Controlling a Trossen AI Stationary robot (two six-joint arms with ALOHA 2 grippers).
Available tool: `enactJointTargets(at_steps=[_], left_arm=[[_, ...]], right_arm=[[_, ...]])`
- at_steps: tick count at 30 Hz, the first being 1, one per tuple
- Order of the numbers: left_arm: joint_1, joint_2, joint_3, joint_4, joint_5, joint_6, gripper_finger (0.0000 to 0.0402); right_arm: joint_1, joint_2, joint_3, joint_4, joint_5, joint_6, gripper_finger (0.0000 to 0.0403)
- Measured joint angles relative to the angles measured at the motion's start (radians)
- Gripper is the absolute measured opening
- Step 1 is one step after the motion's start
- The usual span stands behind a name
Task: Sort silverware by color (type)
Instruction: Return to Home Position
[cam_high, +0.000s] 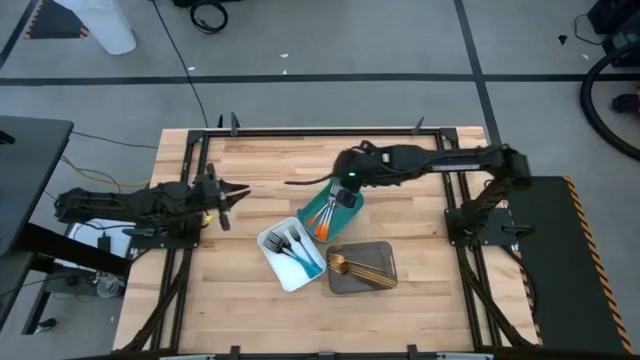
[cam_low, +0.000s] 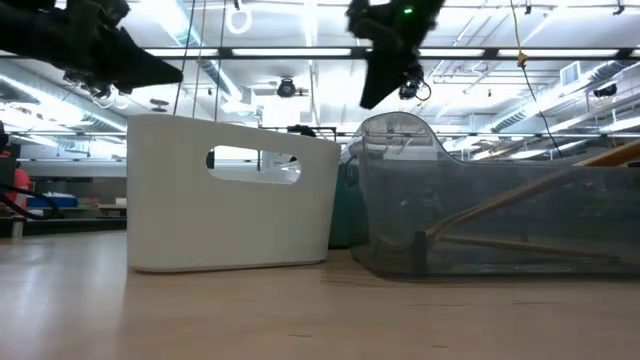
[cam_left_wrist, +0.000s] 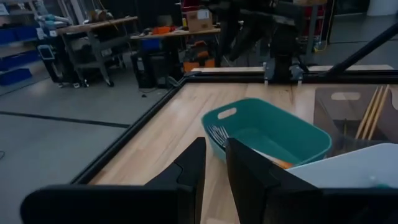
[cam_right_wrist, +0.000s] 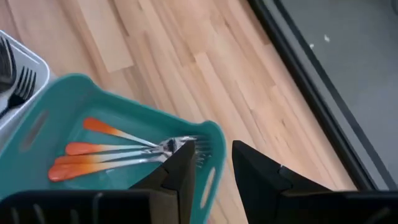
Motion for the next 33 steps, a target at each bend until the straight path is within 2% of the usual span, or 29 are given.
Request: enactJointTargets(at_steps=[5,10,17,22,28,33], left_arm=[[0.000,-0.026,-0.037,0.033,0.000,0.030,0.0071],[0.000,-0.033,-0.110,0.119,0.004,0.090,0.0071],[0.000,-0.131,-0.203,0.226,0.052,0.106,0.0071],[0.000,-0.224,-0.234,0.233,0.078,0.007,0.0071],[0.000,-0.290,-0.259,0.185,0.115,-0.057,0.0071],[0.000,-0.306,-0.259,0.149,0.151,-0.103,0.0071]], right_arm=[[0.000,-0.156,-0.203,0.197,-0.013,-0.010,0.0116],[-0.003,-0.305,-0.383,0.378,-0.139,-0.089,0.0116],[-0.011,-0.598,-0.675,0.640,-0.144,0.028,0.0116],[-0.010,-0.776,-0.890,0.871,-0.188,0.085,0.0116],[-0.010,-0.934,-1.031,0.959,-0.189,0.165,0.0116],[-0.010,-1.063,-1.097,0.966,-0.132,0.209,0.0115]])
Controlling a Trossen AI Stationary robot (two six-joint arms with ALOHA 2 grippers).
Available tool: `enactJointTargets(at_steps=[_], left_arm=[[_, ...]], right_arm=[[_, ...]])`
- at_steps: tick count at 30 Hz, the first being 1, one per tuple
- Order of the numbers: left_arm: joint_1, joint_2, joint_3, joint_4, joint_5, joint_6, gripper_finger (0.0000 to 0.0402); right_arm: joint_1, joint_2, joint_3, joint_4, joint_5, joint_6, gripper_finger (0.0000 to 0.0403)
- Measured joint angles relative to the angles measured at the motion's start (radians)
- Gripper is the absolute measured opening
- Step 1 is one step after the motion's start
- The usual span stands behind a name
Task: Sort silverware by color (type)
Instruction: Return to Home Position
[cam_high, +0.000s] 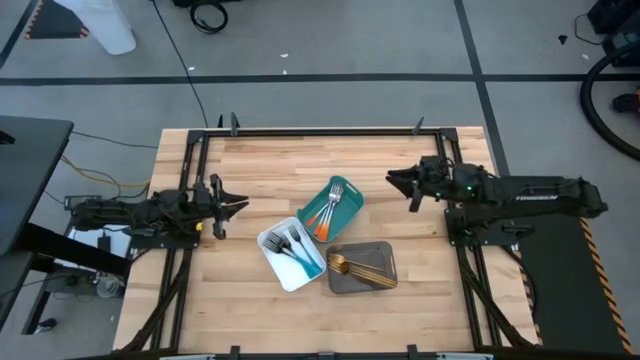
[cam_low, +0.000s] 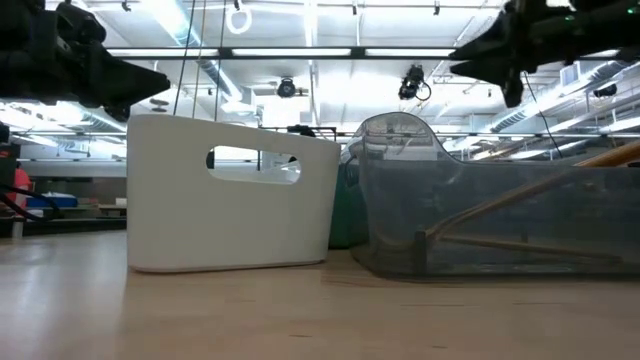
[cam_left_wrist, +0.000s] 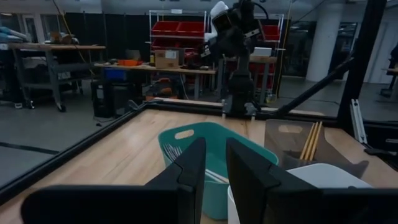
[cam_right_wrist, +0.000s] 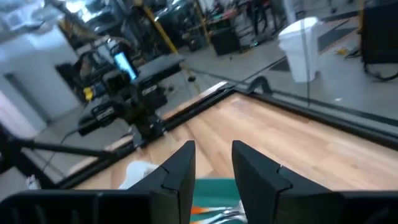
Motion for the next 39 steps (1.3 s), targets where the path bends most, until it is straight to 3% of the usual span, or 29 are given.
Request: enactJointTargets(at_steps=[12,20,30,35,39], left_arm=[[0.000,0.002,0.000,-0.022,0.022,-0.022,0.0046],[0.005,0.002,0.000,-0.026,0.023,-0.005,0.0012],[0.006,0.002,-0.001,-0.023,0.004,-0.003,0.0007],[0.006,0.003,-0.001,-0.022,-0.001,0.077,0.0008],[0.006,0.003,-0.002,-0.002,-0.004,-0.067,0.0008]], right_arm=[[0.000,-0.239,-0.206,0.105,0.138,0.013,0.0062],[0.001,-0.344,-0.340,0.180,0.147,0.027,0.0018],[0.026,-0.380,-0.346,0.134,0.176,0.050,0.0009],[0.029,-0.376,-0.346,0.131,0.193,0.046,0.0009],[0.029,-0.376,-0.346,0.131,0.166,-0.053,0.0010]])
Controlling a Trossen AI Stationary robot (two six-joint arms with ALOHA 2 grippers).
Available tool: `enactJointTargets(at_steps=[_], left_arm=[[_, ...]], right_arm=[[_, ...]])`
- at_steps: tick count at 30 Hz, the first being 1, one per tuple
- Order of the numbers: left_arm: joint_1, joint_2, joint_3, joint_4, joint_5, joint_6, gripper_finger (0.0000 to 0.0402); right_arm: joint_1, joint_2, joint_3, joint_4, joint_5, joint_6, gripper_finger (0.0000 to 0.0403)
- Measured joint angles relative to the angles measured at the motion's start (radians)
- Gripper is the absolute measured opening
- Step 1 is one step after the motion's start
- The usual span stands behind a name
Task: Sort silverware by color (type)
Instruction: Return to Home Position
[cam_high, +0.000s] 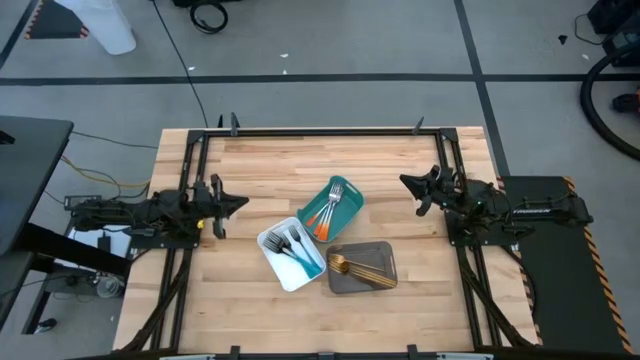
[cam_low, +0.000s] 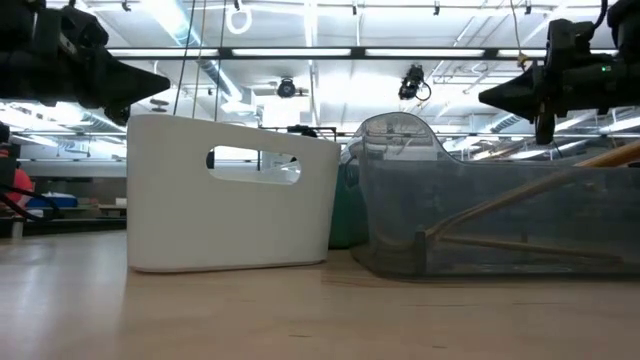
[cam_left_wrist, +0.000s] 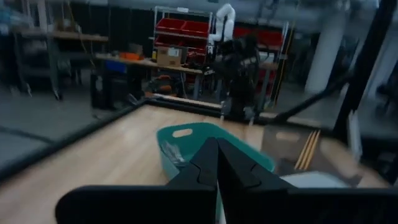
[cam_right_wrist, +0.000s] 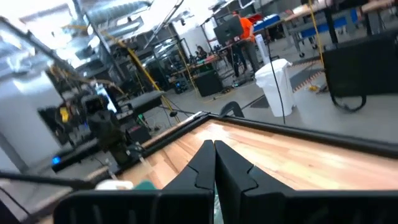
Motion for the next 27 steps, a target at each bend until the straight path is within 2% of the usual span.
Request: enactJointTargets(at_steps=[4,27], left_arm=[[0.000,-0.001,0.000,0.033,-0.003,-0.119,0.0009],[0.000,0.000,0.000,0.045,0.000,-0.108,0.0009]], right_arm=[[0.000,0.000,0.000,0.001,-0.006,-0.063,0.0010],[0.000,0.000,0.000,0.003,-0.008,-0.059,0.0010]])
